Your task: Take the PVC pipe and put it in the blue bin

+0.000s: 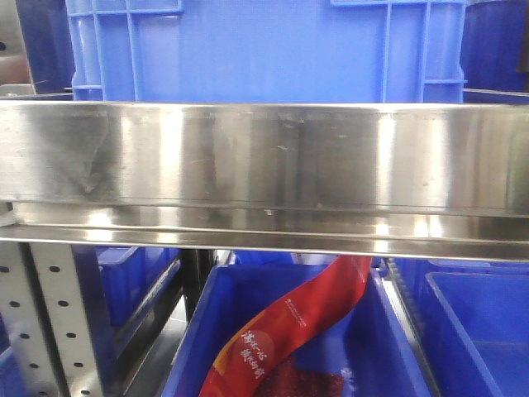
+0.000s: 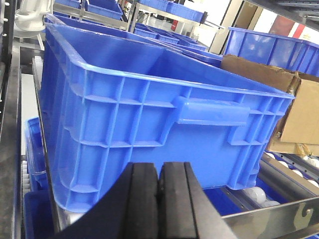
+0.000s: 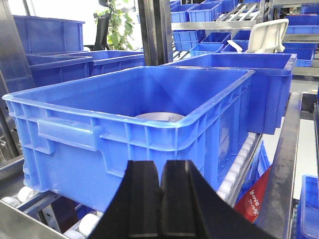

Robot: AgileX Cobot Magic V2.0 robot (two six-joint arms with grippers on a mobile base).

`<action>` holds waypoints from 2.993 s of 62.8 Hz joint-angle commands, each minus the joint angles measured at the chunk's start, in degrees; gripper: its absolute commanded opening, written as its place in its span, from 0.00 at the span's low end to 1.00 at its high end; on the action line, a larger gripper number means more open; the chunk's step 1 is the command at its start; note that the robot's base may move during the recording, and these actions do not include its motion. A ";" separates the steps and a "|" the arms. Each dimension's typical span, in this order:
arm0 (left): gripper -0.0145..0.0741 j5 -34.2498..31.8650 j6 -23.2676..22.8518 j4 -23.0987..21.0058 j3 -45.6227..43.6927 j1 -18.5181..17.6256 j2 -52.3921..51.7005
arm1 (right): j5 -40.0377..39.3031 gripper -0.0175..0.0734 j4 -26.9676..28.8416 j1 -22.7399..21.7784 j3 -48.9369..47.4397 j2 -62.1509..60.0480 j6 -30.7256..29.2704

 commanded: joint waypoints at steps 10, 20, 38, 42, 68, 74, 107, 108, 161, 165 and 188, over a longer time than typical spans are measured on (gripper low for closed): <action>0.04 -1.19 -0.23 -0.43 0.10 -0.20 -0.37 | -0.08 0.01 -0.25 -0.08 1.51 -3.04 -0.54; 0.04 -1.19 -0.23 -0.43 0.10 -0.20 -0.37 | 0.20 0.01 -5.74 -0.19 6.39 -10.70 -0.54; 0.04 -1.19 -0.23 -0.43 0.10 -0.20 -0.37 | 13.28 0.01 -11.32 -0.28 12.02 -27.08 -0.54; 0.04 -1.19 -0.23 -0.43 0.10 -0.20 -0.37 | 11.06 0.01 -11.20 -0.28 13.45 -27.08 -0.54; 0.04 -1.57 -0.23 -0.43 0.10 -0.20 -0.37 | -17.88 0.01 -0.25 -0.16 32.32 -27.08 -2.58; 0.04 -1.57 -0.23 -0.43 0.10 -0.20 -0.37 | -19.83 0.01 4.20 -0.16 36.32 -27.08 -11.25; 0.04 -1.57 -0.23 -0.43 0.10 -0.20 -0.37 | -19.83 0.01 8.24 -20.67 38.23 -27.08 -15.48; 0.04 -1.57 -0.23 -0.43 0.10 -0.20 -0.37 | -19.83 0.01 8.24 -21.27 38.23 -27.08 -14.80; 0.04 -1.57 -0.23 -0.43 0.10 -0.20 -0.37 | -19.83 0.01 8.04 -27.91 38.23 -27.08 -15.20; 0.04 -1.57 -0.23 -0.43 0.10 -0.20 -0.37 | -19.83 0.01 8.04 -27.91 38.23 -27.08 -15.20; 0.04 -1.57 -0.23 -0.43 0.10 -0.20 -0.37 | -20.29 0.01 8.01 -27.91 38.23 -27.08 -15.20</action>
